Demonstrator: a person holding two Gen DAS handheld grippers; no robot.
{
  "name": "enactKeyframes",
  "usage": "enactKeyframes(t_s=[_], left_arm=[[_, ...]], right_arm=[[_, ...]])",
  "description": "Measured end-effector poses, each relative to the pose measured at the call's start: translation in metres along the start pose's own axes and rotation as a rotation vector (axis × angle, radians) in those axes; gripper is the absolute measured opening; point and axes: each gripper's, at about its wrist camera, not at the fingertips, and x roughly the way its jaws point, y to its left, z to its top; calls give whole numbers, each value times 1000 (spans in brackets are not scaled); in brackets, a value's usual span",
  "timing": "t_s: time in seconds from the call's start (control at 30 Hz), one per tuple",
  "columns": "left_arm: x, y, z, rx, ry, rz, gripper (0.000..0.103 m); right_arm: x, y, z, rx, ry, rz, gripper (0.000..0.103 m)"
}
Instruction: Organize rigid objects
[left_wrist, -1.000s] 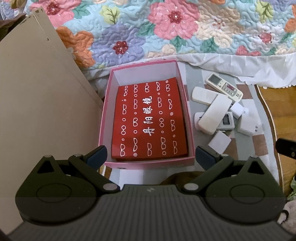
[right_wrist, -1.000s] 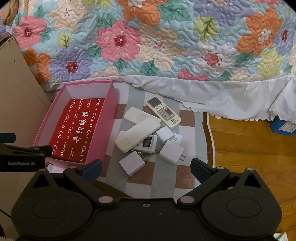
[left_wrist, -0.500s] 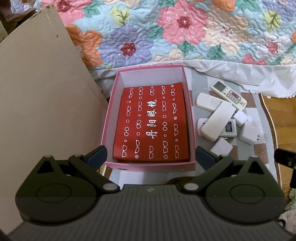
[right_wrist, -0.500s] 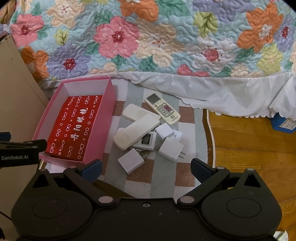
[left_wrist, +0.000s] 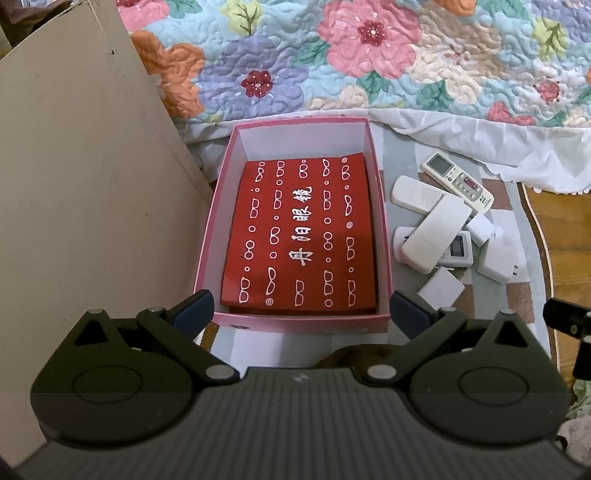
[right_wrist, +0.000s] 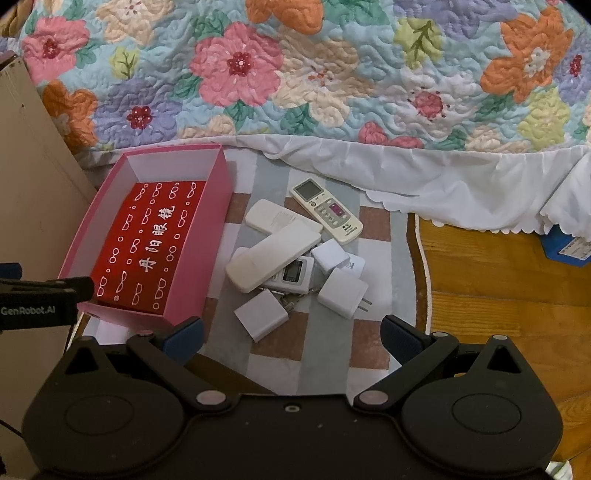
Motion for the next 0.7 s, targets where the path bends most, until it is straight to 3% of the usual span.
enactKeyframes(t_s=[0.7], left_arm=[[4, 6, 3, -9, 17, -26, 103]], right_arm=[[8, 3, 0, -21, 18, -13, 103]])
